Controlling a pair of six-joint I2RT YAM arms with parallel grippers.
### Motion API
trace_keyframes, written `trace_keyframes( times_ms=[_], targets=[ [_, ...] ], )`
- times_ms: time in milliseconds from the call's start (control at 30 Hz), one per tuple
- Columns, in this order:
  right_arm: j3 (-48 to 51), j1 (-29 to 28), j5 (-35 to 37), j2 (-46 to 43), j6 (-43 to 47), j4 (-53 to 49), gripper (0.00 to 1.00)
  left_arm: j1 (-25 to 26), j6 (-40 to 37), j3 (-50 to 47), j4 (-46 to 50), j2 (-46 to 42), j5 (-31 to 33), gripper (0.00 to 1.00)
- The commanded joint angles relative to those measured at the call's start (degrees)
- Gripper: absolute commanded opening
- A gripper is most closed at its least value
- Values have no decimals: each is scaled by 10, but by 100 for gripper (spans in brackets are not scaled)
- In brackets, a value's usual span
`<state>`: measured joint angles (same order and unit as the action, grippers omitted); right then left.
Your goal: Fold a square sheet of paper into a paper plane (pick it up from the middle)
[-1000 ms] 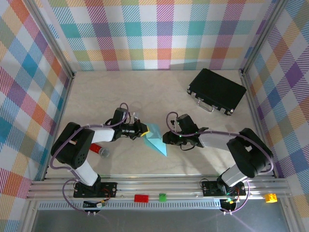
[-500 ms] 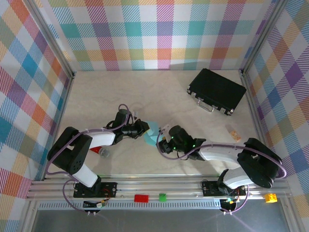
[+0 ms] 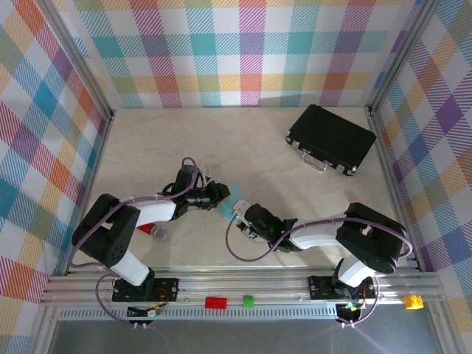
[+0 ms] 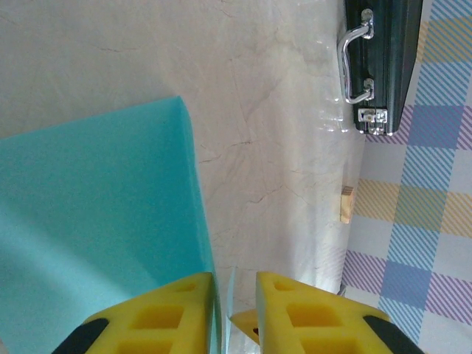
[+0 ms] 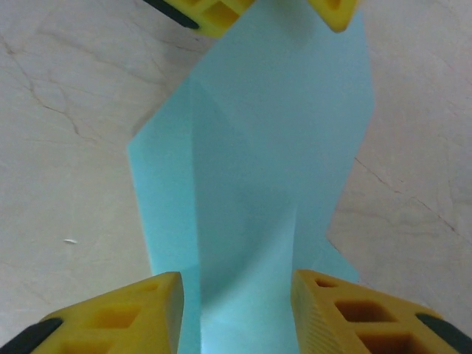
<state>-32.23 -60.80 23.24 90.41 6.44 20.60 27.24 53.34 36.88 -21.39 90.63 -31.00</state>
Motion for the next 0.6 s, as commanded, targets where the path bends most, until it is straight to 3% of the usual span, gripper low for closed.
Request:
trace_keyframes(
  times_ms=[0, 567],
  targets=[
    [-2, -4, 26, 14, 14, 17, 40, 4, -3, 21, -14, -7, -15, 21],
    [39, -4, -4, -16, -43, 47, 37, 3, -7, 21, -6, 3, -7, 15]
  ],
)
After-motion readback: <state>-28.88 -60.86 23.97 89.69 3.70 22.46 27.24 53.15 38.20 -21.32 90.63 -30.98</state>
